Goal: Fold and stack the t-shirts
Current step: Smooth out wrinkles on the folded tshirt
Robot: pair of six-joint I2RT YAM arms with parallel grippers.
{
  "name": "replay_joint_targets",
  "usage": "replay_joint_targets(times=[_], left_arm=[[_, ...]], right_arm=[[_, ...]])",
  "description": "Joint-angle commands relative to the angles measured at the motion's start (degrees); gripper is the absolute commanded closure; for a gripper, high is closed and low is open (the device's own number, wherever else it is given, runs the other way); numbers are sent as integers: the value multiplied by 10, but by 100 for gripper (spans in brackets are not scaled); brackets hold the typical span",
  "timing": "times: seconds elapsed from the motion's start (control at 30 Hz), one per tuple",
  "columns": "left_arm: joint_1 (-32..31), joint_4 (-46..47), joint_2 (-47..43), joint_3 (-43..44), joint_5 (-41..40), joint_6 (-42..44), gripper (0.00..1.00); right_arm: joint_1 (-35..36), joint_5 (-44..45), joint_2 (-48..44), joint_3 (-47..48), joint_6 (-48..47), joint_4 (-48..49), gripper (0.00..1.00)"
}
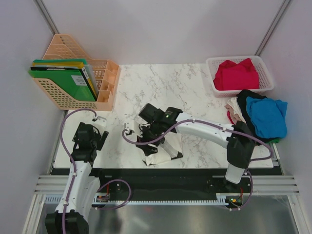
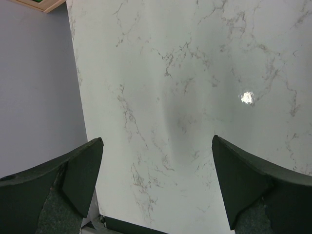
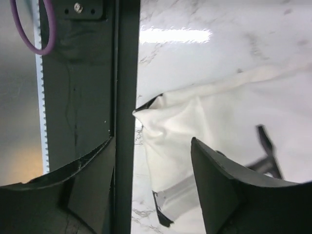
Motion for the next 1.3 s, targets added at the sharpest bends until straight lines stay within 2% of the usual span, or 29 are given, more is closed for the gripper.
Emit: replay_joint_targets(times=[0.0,0.03,0.07,0.13,0.2,0.33,0.6,1.03,1.27], left_arm=[[2,22,1,-1,1,-7,0],[2,22,4,-1,0,-7,0],[2,22,3,-1,0,-7,0],[3,22,4,-2,0,-7,0],[2,22,5,-1,1,-7,0],[3,22,6,-1,0,-7,0],[3,18,3,1,-5,-6,0],[2,20,4,-1,0,-7,0],[3,20,7,0,0,-6,0]], right_arm=[[0,93,-88,33,23,12,29],[-1,137,-97,13,39,34,29],[-8,219,-104,-2,59,55,29],[-48,238,-108,-41,65,98,36],[-84,228,-86,-51,78,115,42],[-163,199,-19,-26,87,118,43],[-209,177,103,55,77,112,40],[-228,136,125,43,73,86,42],[-228,98,86,20,73,67,44]])
